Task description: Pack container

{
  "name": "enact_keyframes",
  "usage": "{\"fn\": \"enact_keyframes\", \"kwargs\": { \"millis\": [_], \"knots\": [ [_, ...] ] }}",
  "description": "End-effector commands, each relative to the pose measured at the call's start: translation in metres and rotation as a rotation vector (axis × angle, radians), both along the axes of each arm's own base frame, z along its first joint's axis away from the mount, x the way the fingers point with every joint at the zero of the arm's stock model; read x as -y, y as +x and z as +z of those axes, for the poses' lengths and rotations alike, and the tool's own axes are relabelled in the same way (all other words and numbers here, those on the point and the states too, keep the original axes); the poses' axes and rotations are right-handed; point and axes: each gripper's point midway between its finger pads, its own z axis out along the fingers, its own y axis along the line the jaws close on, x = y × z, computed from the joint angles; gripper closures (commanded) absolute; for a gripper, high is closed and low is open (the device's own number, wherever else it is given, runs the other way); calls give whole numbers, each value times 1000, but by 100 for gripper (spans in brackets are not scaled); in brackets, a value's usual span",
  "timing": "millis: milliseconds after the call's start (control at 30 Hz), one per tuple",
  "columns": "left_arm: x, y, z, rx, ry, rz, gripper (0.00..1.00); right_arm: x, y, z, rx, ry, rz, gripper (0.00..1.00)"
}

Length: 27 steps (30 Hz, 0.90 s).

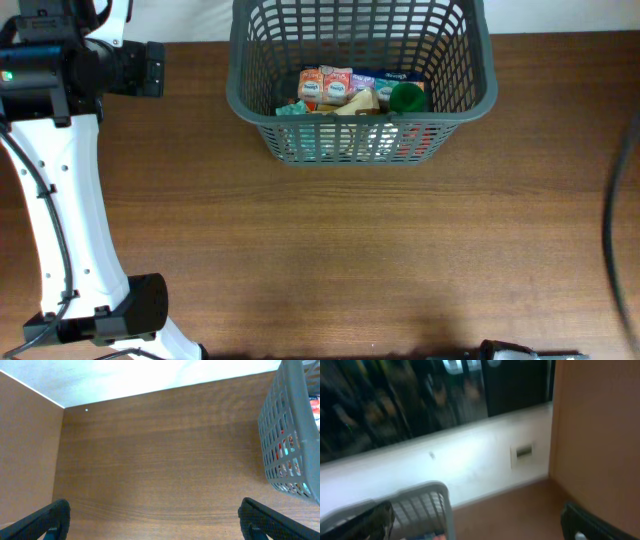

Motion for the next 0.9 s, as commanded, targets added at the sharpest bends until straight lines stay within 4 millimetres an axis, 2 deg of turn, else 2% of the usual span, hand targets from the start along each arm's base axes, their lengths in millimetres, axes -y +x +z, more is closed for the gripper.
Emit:
{"fn": "enact_keyframes", "kwargs": {
  "millis": [0, 67, 100, 133, 167, 267, 500, 567, 667, 800, 867],
  "knots": [
    [1, 0, -2, -4, -17, 4, 1, -15, -39, -24, 22, 11, 38, 1],
    [1, 0, -2, -4, -17, 4, 1, -23, -59, -51, 21, 12, 57, 1],
    [1, 0, -2, -4, -17, 4, 1, -27, -70, -77, 11, 39, 72, 1],
    [1, 0, -2, -4, -17, 4, 1, -30, -75, -95, 7, 65, 79, 1],
    [1, 0, -2, -4, -17, 4, 1, -34, -78, -137, -1, 124, 94, 1],
    [1, 0, -2, -4, -17, 4, 1, -37, -70, -198, -5, 201, 110, 1],
    [1, 0, -2, -4, -17, 4, 1, -36, -27, -346, -94, 293, 99, 1],
    [1, 0, -2, -4, -17, 4, 1, -35, -18, -380, -120, 298, 93, 1],
    [1, 0, -2, -4, -17, 4, 1, -33, -12, -416, -149, 300, 83, 1],
    [1, 0, -2, -4, -17, 4, 1, -29, -10, -442, -163, 297, 60, 1],
    [1, 0, -2, -4, -17, 4, 1, -29, -10, -446, -158, 297, 61, 1]
  ]
}}
